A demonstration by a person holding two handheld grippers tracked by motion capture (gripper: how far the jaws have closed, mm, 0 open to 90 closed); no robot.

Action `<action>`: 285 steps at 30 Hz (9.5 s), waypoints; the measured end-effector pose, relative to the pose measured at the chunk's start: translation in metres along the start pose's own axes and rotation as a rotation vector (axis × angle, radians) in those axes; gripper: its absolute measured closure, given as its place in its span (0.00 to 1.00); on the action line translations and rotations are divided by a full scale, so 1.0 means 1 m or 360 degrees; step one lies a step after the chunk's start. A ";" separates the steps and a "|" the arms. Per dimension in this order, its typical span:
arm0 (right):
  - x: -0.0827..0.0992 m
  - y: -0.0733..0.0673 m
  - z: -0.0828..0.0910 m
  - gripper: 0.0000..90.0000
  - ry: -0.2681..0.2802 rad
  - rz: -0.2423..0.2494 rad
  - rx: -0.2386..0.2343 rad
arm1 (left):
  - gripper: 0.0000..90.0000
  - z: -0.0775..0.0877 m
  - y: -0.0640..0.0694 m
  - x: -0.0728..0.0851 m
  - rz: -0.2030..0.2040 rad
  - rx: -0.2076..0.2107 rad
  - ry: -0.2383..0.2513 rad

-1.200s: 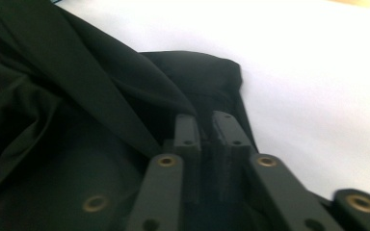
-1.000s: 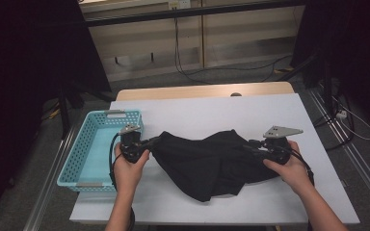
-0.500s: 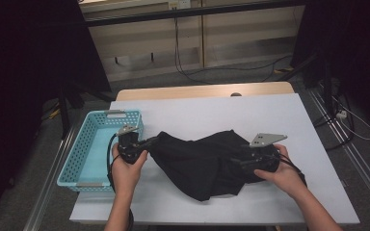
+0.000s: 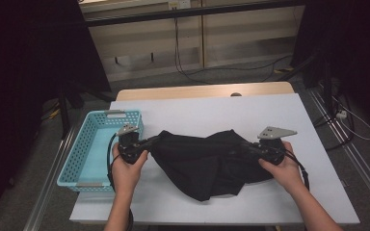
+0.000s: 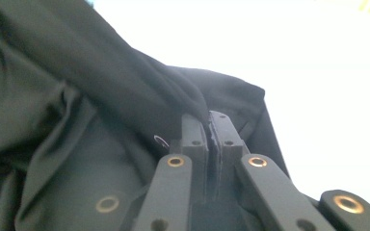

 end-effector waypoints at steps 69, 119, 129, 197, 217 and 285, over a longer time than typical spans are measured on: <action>-0.092 0.057 -0.001 0.97 0.0136 -0.0125 0.0238 | 0.95 -0.038 0.000 -0.075 -0.0097 0.0031 0.0084; 0.036 0.004 0.041 0.60 -0.0164 -0.0114 0.0293 | 0.17 -0.056 0.058 0.012 -0.0411 0.0070 -0.0130; 0.052 0.002 0.022 0.76 -0.0300 -0.0061 0.0286 | 0.17 -0.055 0.066 0.012 -0.0423 0.0107 -0.0109; 0.020 -0.011 0.045 0.99 -0.0172 0.0096 0.0118 | 0.17 -0.054 0.087 0.009 -0.0467 0.0200 -0.0083; 0.042 0.031 0.017 0.81 -0.0228 -0.0120 0.0250 | 0.17 -0.059 0.092 0.011 -0.0473 0.0224 -0.0100; 0.028 -0.046 0.018 0.66 -0.0229 0.0127 -0.0053 | 0.95 -0.036 0.064 0.012 -0.0430 0.0137 -0.0168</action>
Point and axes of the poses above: each handheld gripper's, and its own axes: z roughly backward along the jaws, x roughly out of its underside, y roughly to its right, the point moved 4 cm from there along -z, roughly forward along the jaws, and after that the axes turned 8 degrees about -x, right-handed, at the moved point
